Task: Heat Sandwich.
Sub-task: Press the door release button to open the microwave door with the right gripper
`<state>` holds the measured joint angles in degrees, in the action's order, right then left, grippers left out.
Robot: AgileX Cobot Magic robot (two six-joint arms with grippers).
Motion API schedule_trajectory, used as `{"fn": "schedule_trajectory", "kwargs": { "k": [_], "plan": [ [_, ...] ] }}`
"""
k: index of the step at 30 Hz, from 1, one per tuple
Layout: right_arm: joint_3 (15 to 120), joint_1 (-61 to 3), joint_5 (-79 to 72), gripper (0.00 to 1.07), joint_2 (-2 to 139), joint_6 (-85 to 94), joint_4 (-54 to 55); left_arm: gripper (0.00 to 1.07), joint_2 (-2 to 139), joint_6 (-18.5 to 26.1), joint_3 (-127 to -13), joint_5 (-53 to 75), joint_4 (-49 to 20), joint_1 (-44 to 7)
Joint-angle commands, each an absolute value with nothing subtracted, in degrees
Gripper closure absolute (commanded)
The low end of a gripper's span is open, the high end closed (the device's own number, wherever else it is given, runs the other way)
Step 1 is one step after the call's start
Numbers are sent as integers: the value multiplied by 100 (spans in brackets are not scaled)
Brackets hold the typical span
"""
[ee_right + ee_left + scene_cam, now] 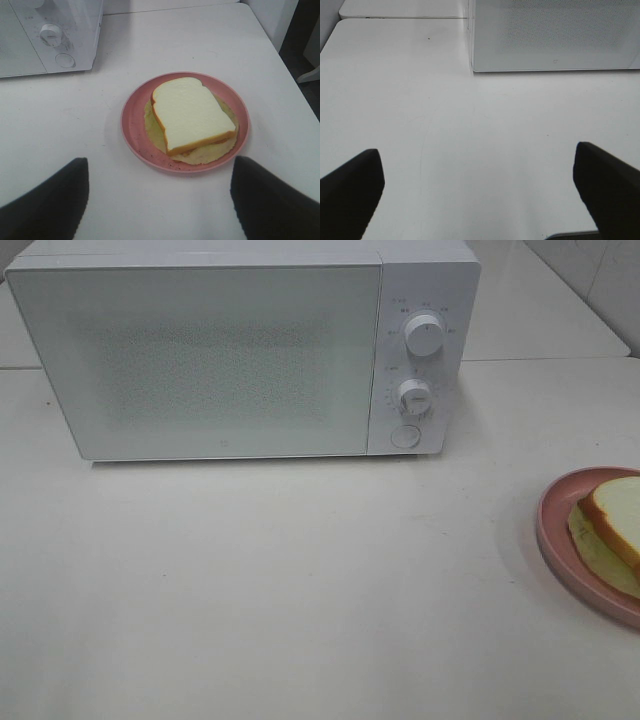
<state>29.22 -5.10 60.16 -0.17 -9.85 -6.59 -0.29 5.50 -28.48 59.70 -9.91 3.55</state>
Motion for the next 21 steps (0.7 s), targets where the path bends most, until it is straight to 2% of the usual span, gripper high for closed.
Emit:
{"fn": "schedule_trajectory", "kwargs": {
  "k": [1,21],
  "plan": [
    [2916,-476,5964,32,-183,-934,-659,10,-172,556,-2825,5919,-1031,384],
    [2922,-476,5959,32,-178,-934,-676,10,-172,556,-2825,5919,-1031,384]
  ]
}}
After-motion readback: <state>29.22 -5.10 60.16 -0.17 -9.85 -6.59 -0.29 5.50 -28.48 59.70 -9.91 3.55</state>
